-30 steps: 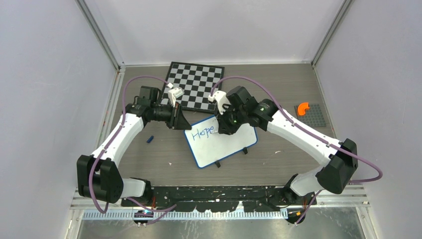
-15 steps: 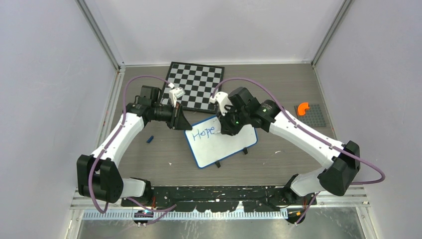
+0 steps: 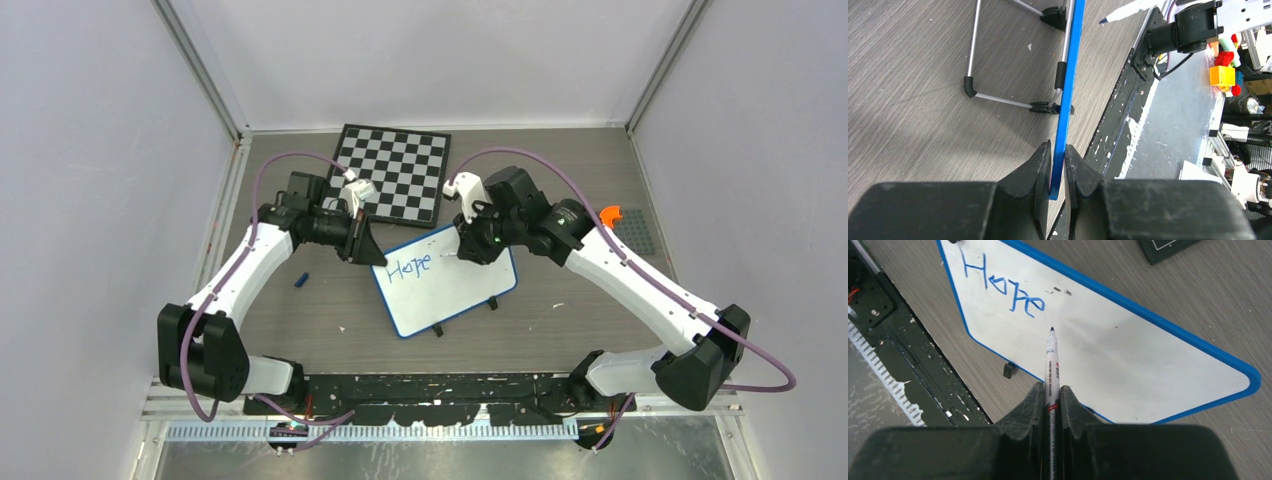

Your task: Write a sentence on the whiteboard

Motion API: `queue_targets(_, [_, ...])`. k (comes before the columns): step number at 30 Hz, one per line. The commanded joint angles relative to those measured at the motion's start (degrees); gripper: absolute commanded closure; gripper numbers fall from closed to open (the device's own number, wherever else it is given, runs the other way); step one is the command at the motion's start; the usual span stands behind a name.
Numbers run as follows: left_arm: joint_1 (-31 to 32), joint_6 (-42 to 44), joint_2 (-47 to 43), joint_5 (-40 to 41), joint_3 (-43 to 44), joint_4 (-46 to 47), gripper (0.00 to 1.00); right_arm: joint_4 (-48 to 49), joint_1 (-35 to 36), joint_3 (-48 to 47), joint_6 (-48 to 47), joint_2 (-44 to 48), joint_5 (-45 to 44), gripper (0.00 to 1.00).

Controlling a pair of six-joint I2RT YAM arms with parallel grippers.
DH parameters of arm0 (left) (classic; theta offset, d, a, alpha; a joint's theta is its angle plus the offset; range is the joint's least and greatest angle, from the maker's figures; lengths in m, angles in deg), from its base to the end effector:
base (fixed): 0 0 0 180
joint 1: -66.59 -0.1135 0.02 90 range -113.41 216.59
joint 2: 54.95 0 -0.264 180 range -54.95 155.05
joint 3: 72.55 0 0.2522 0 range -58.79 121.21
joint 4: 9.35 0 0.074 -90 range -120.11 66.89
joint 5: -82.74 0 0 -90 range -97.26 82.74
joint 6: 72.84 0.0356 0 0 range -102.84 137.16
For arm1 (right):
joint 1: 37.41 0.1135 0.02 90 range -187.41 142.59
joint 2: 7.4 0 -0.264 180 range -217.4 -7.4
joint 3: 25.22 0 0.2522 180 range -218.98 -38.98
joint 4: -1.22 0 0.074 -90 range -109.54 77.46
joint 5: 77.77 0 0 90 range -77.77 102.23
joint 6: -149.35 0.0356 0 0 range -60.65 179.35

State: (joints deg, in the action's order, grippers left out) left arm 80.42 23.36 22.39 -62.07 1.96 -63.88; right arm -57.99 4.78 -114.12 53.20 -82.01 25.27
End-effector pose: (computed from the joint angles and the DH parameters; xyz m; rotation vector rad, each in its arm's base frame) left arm 0.2504 -0.0916 0.2790 0.7623 2.2589 -1.2652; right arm 0.1956 0.1881 0.3535 -1.0867 2.1434 0.5691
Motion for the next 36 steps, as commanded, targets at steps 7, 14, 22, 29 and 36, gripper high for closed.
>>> queue_targets(7, [0.90,1.12,-0.16,0.46,1.53,-2.28,0.83,4.15,-0.60,-0.88,0.79,-0.19,-0.75,1.00])
queue_targets(14, [0.86,1.12,-0.32,0.59,1.41,-2.29,0.83,4.94,-0.58,-0.83,0.28,-1.99,-2.18,1.00])
queue_targets(22, [0.94,1.21,-0.34,0.75,1.30,-2.29,0.83,4.94,-0.58,-0.27,0.26,-2.56,-4.23,1.00])
queue_targets(29, [0.94,1.27,-0.35,0.75,1.23,-2.29,0.84,4.66,-0.61,2.36,0.78,-1.35,-2.96,1.00])
queue_targets(36, [0.94,1.10,-0.60,0.84,1.17,-2.22,0.84,4.63,-0.57,0.71,0.62,-1.64,-3.18,1.00])
